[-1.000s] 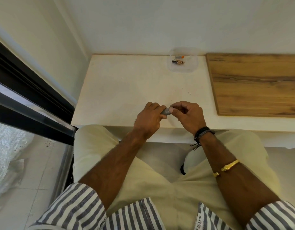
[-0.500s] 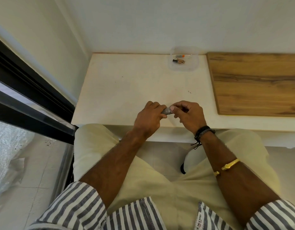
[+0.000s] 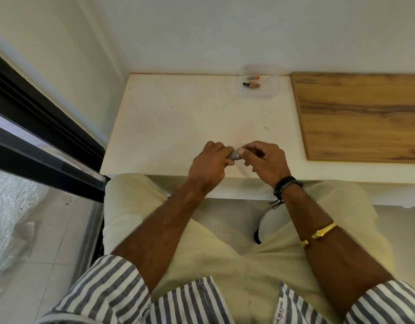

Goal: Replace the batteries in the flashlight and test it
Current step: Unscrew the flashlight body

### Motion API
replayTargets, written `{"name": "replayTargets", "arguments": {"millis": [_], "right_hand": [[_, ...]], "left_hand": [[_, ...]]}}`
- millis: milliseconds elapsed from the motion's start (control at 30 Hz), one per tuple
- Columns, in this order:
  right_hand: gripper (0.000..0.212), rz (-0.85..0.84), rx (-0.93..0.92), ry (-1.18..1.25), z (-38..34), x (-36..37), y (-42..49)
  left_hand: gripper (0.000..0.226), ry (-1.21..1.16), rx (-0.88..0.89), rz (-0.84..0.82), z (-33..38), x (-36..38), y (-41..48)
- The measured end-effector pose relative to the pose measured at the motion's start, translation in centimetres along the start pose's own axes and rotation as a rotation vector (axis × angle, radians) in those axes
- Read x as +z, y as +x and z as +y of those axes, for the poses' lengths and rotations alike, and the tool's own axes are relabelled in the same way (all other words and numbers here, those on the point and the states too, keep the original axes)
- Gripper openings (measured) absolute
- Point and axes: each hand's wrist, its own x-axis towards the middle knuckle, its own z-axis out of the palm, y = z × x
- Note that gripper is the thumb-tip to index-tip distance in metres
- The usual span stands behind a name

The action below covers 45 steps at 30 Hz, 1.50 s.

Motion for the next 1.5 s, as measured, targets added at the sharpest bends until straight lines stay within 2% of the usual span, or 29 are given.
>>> {"name": "replayTargets", "arguments": {"millis": [267, 400, 500, 700, 1000, 1100, 1233, 1500], "right_hand": [[0.028, -0.045, -0.15, 0.015, -0.5, -0.3, -0.1], [0.045, -0.052, -0.036, 0.035, -0.8, -0.2, 0.0], [0.031, -0.005, 0.035, 0.02, -0.6, -0.1, 0.0], [0.017, 0.007, -0.043, -0.019, -0.3, -0.3, 0.0], [0.035, -0.054, -0.175, 0.011, -1.0, -0.5, -0.2], [0.04, -0.041, -0.155, 0.02, -0.9, -0.6, -0.1], [0.034, -0.001, -0.121, 0.063, -0.6, -0.6, 0.0], [0.025, 0.181, 0.103, 0.401, 0.4, -1.0, 1.2]], "left_hand": [[0.028, -0.005, -0.01, -0.01, -0.2, 0.2, 0.2], [0.029, -0.005, -0.006, 0.001, -0.2, 0.2, 0.1], [0.025, -0.003, 0.005, 0.009, -0.1, 0.1, 0.0], [0.026, -0.004, 0.013, -0.005, -0.3, 0.3, 0.0], [0.029, -0.016, -0.026, -0.014, -0.3, 0.4, 0.2], [0.028, -0.019, -0.023, -0.008, -0.2, 0.2, 0.1], [0.028, -0.03, -0.042, -0.002, -0.2, 0.0, 0.2], [0.025, -0.164, -0.143, 0.027, -0.3, -0.4, 0.3]]}}
